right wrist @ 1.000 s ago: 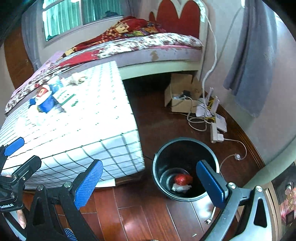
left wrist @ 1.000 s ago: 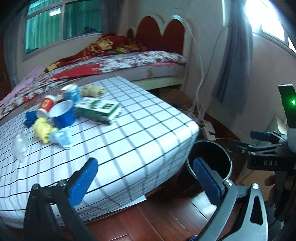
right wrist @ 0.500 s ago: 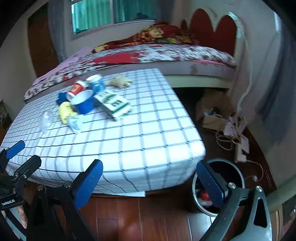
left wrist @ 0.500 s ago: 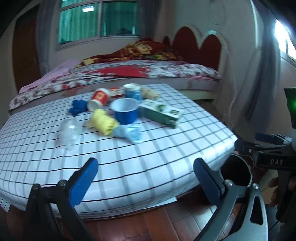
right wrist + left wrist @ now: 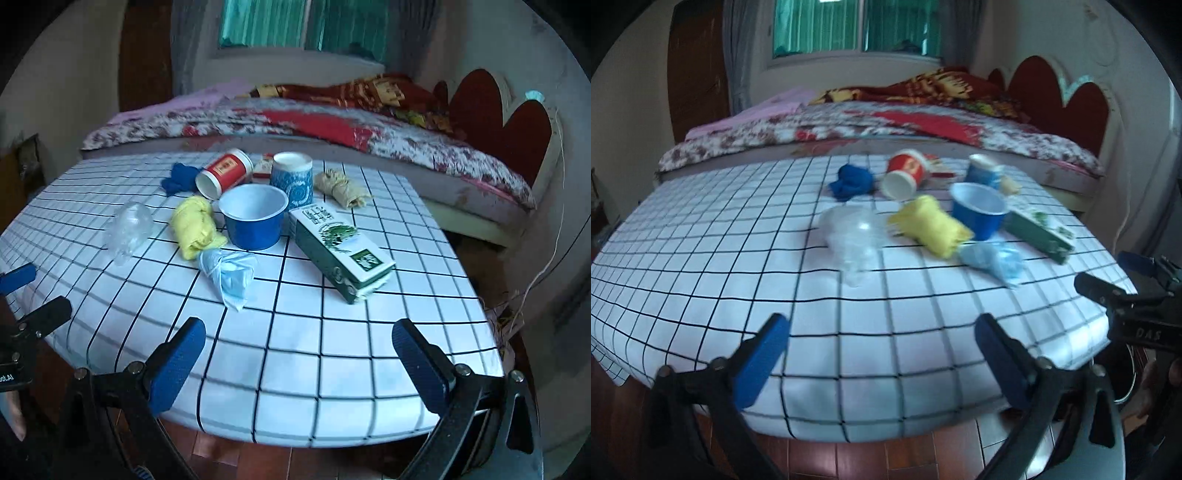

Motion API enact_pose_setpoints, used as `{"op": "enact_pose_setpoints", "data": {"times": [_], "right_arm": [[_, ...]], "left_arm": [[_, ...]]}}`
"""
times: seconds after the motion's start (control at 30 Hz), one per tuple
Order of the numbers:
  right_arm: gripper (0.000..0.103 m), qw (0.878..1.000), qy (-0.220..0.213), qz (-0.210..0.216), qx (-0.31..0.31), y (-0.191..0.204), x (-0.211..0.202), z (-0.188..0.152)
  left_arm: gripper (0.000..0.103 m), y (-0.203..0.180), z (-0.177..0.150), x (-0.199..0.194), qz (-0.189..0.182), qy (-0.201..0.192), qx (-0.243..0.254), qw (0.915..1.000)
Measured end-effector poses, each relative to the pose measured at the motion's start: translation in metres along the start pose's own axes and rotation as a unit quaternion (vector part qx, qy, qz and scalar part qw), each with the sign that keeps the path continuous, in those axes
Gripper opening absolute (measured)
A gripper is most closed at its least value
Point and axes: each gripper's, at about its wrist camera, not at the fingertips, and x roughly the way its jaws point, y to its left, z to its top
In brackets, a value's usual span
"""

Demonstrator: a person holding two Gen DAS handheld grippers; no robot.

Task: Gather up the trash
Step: 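Grasp the clear plastic bag with the left tool while the right tool grasps the blue mask, then carry the clear bag and blue mask over the black bin and release both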

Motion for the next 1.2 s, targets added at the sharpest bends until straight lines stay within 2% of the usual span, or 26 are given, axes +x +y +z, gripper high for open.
{"op": "enact_pose_setpoints", "data": {"times": [0.07, 0.1, 0.23, 0.3, 0.4, 0.53, 0.67, 0.73, 0.77, 0.87, 1.2], "right_arm": [[0.102, 1.000, 0.014, 0.020, 0.005, 0.006, 0.017, 0.007], [0.102, 0.999, 0.019, 0.028, 0.000, 0.011, 0.026, 0.011], [0.080, 0.998, 0.034, 0.045, -0.020, 0.027, 0.057, 0.021], [0.077, 0.998, 0.043, 0.050, -0.021, 0.029, 0.070, 0.024], [0.067, 0.997, 0.053, 0.061, -0.014, 0.028, 0.084, 0.027], [0.056, 0.995, 0.057, 0.075, -0.019, 0.030, 0.095, 0.030], [0.039, 0.995, 0.057, 0.079, -0.025, 0.032, 0.098, 0.028], [0.031, 0.995, 0.052, 0.083, -0.020, 0.030, 0.096, 0.027], [0.026, 0.995, 0.051, 0.087, -0.018, 0.029, 0.094, 0.026], [0.022, 0.995, 0.035, 0.088, -0.016, 0.026, 0.083, 0.025], [0.022, 0.997, -0.027, 0.063, 0.022, -0.005, 0.026, 0.029]], "left_arm": [[0.078, 0.009, 0.006, 0.015, 0.004, 0.011, -0.008, 0.9999], [0.078, 0.013, 0.011, 0.022, 0.007, 0.013, -0.012, 0.9998], [0.078, 0.020, 0.026, 0.044, 0.017, 0.011, -0.015, 0.9997], [0.078, 0.021, 0.033, 0.056, 0.020, 0.014, -0.015, 0.9996], [0.076, 0.024, 0.040, 0.071, 0.019, 0.024, -0.016, 0.9994], [0.069, 0.026, 0.045, 0.090, 0.022, 0.042, -0.013, 0.9988], [0.050, 0.028, 0.044, 0.103, 0.017, 0.062, -0.016, 0.9978], [0.029, 0.027, 0.043, 0.105, 0.011, 0.068, -0.013, 0.9976], [0.014, 0.026, 0.043, 0.106, 0.007, 0.072, -0.011, 0.9973], [0.010, 0.021, 0.041, 0.095, -0.002, 0.062, -0.006, 0.9981], [0.009, -0.019, 0.041, 0.044, -0.029, 0.018, 0.030, 0.9990]]}}
